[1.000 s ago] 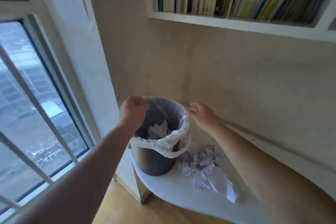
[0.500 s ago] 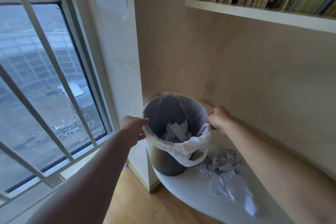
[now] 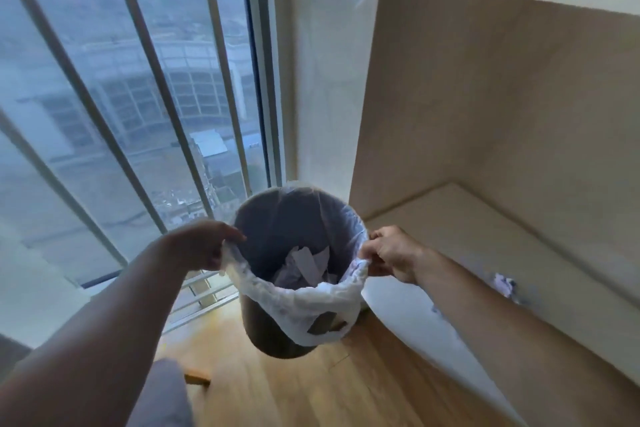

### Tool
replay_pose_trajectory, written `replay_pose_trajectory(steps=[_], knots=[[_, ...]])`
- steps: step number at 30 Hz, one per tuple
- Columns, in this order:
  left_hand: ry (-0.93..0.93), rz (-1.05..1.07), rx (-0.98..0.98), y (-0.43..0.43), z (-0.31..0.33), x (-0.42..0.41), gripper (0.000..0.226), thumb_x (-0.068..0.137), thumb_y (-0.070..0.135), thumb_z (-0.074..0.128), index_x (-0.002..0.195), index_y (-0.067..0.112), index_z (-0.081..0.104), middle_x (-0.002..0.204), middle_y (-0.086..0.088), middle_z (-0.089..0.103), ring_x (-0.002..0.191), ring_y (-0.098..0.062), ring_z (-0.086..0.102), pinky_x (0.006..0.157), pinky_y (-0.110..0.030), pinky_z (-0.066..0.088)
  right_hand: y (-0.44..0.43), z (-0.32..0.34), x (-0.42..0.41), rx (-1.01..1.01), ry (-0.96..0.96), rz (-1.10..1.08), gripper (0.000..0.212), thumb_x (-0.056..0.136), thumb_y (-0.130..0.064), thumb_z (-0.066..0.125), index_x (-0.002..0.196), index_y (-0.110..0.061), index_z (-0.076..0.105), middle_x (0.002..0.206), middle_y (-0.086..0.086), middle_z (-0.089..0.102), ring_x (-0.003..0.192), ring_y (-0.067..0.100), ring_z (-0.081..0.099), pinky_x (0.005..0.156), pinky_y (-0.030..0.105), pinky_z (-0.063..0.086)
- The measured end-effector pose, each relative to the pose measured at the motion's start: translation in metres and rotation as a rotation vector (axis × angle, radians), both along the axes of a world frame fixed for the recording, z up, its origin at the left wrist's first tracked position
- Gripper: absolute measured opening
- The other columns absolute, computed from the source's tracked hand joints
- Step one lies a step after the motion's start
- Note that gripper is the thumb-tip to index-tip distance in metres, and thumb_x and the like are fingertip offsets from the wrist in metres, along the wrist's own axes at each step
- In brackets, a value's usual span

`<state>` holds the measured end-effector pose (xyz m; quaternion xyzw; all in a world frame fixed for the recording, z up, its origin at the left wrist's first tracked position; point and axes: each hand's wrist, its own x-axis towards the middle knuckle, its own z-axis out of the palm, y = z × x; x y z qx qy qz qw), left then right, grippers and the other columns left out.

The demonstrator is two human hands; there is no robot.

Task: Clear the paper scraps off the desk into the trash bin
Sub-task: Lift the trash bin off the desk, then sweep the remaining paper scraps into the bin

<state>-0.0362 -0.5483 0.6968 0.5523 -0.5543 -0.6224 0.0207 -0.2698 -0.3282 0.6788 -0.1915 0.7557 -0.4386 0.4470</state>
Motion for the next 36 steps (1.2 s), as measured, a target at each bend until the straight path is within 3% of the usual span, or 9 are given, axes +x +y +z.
replay_pose_trajectory(steps=[4, 8, 11, 15, 20, 25, 30, 33, 36], knots=[[-0.048, 0.046, -0.023, 0.002, -0.023, 0.044, 0.025, 0.078, 0.002, 0.074, 0.097, -0.003, 0.059, 0.081, -0.017, 0.057, 0.063, -0.025, 0.059, 0.042, -0.028, 0.053, -0.011, -0.039, 0.033, 0.010, -0.097, 0.028, 0.015, 0.078, 0.009, 0.059, 0.090, 0.001, 0.062, 0.083, 0.017, 0.065, 0.068, 0.025, 0.070, 0.054, 0.029, 0.057], [-0.088, 0.028, 0.079, 0.016, -0.053, 0.071, 0.026, 0.080, 0.002, 0.072, 0.102, 0.000, 0.058, 0.092, -0.018, 0.061, 0.075, -0.028, 0.063, 0.043, -0.029, 0.054, -0.009, -0.082, 0.053, 0.079, -0.148, 0.023, 0.021, 0.076, 0.009, 0.061, 0.093, -0.005, 0.060, 0.092, 0.019, 0.066, 0.081, 0.031, 0.069, 0.055, 0.031, 0.058], [-0.134, 0.039, 0.090, 0.030, -0.079, 0.079, 0.023, 0.078, 0.000, 0.073, 0.097, 0.002, 0.060, 0.097, -0.019, 0.064, 0.080, -0.032, 0.066, 0.044, -0.032, 0.054, 0.000, -0.113, 0.061, 0.117, -0.150, 0.038, 0.021, 0.077, 0.008, 0.062, 0.093, -0.005, 0.061, 0.089, 0.018, 0.065, 0.075, 0.028, 0.067, 0.054, 0.029, 0.055], [-0.176, 0.042, 0.041, 0.052, -0.113, 0.081, 0.019, 0.077, 0.000, 0.074, 0.092, 0.000, 0.064, 0.096, -0.021, 0.065, 0.076, -0.032, 0.069, 0.042, -0.030, 0.055, 0.020, -0.145, 0.060, 0.185, -0.124, 0.040, 0.025, 0.084, -0.003, 0.066, 0.104, -0.012, 0.054, 0.100, 0.017, 0.066, 0.078, 0.025, 0.068, 0.054, 0.029, 0.056], [-0.250, 0.020, 0.045, 0.081, -0.155, 0.080, 0.026, 0.079, 0.003, 0.074, 0.100, -0.004, 0.060, 0.094, -0.023, 0.063, 0.072, -0.032, 0.070, 0.042, -0.031, 0.055, 0.044, -0.152, 0.021, 0.159, 0.050, 0.019, 0.026, 0.083, -0.011, 0.069, 0.105, -0.015, 0.055, 0.098, 0.011, 0.062, 0.081, 0.024, 0.063, 0.057, 0.032, 0.052], [-0.312, -0.031, 0.013, 0.114, -0.192, 0.070, 0.021, 0.082, 0.003, 0.071, 0.097, -0.006, 0.058, 0.095, -0.029, 0.063, 0.077, -0.040, 0.068, 0.053, -0.038, 0.055, 0.088, -0.144, -0.052, 0.193, 0.498, 0.023, 0.024, 0.082, -0.017, 0.068, 0.105, -0.015, 0.060, 0.096, 0.002, 0.064, 0.086, 0.024, 0.061, 0.072, 0.032, 0.049], [-0.309, -0.038, 0.039, 0.147, -0.214, 0.045, 0.021, 0.082, -0.002, 0.069, 0.097, -0.013, 0.058, 0.088, -0.029, 0.061, 0.065, -0.039, 0.061, 0.051, -0.041, 0.052, 0.153, -0.137, -0.128, 0.369, 0.880, -0.002, 0.033, 0.077, -0.018, 0.072, 0.109, -0.010, 0.065, 0.113, 0.020, 0.061, 0.108, 0.038, 0.056, 0.092, 0.041, 0.046], [-0.297, -0.043, 0.045, 0.167, -0.220, 0.020, 0.023, 0.083, 0.000, 0.069, 0.099, -0.011, 0.057, 0.089, -0.029, 0.060, 0.067, -0.039, 0.061, 0.055, -0.044, 0.055, 0.178, -0.137, -0.162, 0.445, 0.981, 0.014, 0.059, 0.071, -0.035, 0.078, 0.124, -0.019, 0.057, 0.131, 0.018, 0.046, 0.120, 0.041, 0.045, 0.100, 0.046, 0.043], [-0.284, -0.010, 0.039, 0.183, -0.225, -0.008, 0.026, 0.082, 0.000, 0.070, 0.101, -0.011, 0.055, 0.086, -0.029, 0.061, 0.068, -0.041, 0.062, 0.067, -0.050, 0.055, 0.184, -0.145, -0.188, 0.516, 0.857, 0.103, 0.097, 0.065, -0.056, 0.078, 0.147, -0.031, 0.032, 0.155, 0.011, 0.018, 0.140, 0.037, 0.024, 0.112, 0.045, 0.031]])
